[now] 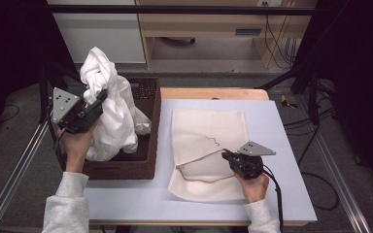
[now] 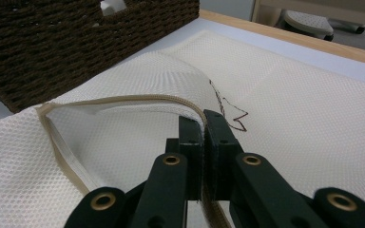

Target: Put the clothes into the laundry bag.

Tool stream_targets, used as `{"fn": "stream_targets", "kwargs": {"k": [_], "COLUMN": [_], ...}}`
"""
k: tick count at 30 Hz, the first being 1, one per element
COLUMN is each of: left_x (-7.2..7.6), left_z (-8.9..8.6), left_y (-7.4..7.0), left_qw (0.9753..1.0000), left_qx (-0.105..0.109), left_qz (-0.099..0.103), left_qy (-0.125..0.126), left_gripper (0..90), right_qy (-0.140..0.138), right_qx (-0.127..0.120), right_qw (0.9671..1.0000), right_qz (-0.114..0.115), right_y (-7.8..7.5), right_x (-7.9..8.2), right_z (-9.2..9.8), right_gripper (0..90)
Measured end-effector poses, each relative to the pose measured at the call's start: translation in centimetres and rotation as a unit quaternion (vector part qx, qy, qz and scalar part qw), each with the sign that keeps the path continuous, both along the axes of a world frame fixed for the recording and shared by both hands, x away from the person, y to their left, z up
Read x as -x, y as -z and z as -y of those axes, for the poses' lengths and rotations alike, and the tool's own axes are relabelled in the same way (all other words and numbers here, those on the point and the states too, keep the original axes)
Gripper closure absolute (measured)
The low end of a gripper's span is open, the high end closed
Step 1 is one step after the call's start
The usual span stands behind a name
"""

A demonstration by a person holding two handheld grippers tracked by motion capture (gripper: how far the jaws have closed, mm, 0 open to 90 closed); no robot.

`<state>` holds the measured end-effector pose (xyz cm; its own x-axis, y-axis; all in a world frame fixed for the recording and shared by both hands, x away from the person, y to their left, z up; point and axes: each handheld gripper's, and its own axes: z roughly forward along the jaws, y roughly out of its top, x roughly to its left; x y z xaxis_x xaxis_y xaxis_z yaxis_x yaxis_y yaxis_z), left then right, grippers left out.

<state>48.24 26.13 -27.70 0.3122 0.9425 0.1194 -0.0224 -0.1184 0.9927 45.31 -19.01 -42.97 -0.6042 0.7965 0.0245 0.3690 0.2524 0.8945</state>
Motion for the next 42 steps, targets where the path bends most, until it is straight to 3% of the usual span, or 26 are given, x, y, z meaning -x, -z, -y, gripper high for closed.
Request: {"fn": "stream_targets", "kwargs": {"k": [8,17,28,42], "left_x": [0.7,2.0,3.2,4.8], "left_z": [0.5,0.9,2.0,3.4], "left_y": [-2.6,-6.7,-10.8,-14.0], "left_qw": [0.9996,0.9968,0.9912,0.982], "left_qx": [0.009,0.022,0.04,0.064], "left_qz": [0.028,0.077,0.126,0.178], "left_qy": [0.002,0.001,-0.002,0.007], "left_gripper": [63.5,63.4,63.4,63.4], "right_qy": [-0.001,0.0,0.0,0.002], "right_qx": [-0.001,-0.001,-0.002,-0.006], "right_qw": [1.0,1.0,1.0,1.0], "right_qz": [0.001,0.001,0.004,0.005], "right_y": [0.0,0.0,0.0,-0.1], "right_x": [0.0,0.0,0.0,0.0], "right_z": [0.0,0.0,0.0,0.2], "right_gripper": [86.9,86.9,87.0,87.0]}}
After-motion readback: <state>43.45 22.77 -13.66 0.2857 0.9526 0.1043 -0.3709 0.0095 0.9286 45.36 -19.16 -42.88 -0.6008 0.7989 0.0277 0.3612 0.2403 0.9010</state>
